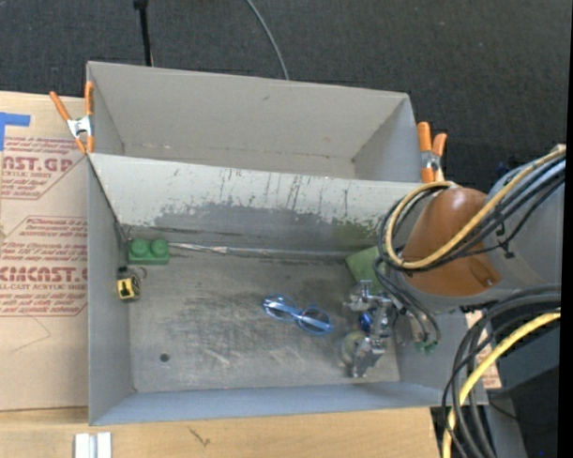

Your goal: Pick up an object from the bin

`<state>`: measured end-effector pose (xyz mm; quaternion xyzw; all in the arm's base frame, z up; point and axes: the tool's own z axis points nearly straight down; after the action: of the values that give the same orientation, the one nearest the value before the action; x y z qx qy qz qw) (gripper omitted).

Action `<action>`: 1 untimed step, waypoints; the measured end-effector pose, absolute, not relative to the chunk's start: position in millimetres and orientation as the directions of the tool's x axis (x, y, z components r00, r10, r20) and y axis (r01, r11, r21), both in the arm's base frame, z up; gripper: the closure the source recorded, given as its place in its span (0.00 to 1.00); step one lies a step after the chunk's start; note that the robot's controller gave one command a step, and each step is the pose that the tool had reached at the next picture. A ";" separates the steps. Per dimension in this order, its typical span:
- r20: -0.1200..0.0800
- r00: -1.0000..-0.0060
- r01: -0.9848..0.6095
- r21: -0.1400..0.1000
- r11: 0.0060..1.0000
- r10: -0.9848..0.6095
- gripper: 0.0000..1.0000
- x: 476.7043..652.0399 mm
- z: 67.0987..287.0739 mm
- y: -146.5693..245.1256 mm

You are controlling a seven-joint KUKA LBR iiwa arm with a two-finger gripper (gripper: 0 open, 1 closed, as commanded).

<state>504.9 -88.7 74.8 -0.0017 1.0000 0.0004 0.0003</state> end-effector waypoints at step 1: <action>-0.009 -0.999 -0.040 -0.001 0.999 -0.040 0.00 534.5 73.0 -24.8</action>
Offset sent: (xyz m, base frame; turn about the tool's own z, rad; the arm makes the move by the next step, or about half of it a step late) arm 0.0261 0.0611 -0.0043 -0.0327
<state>534.5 -24.8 73.0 -0.0201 0.9998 -0.0003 0.0046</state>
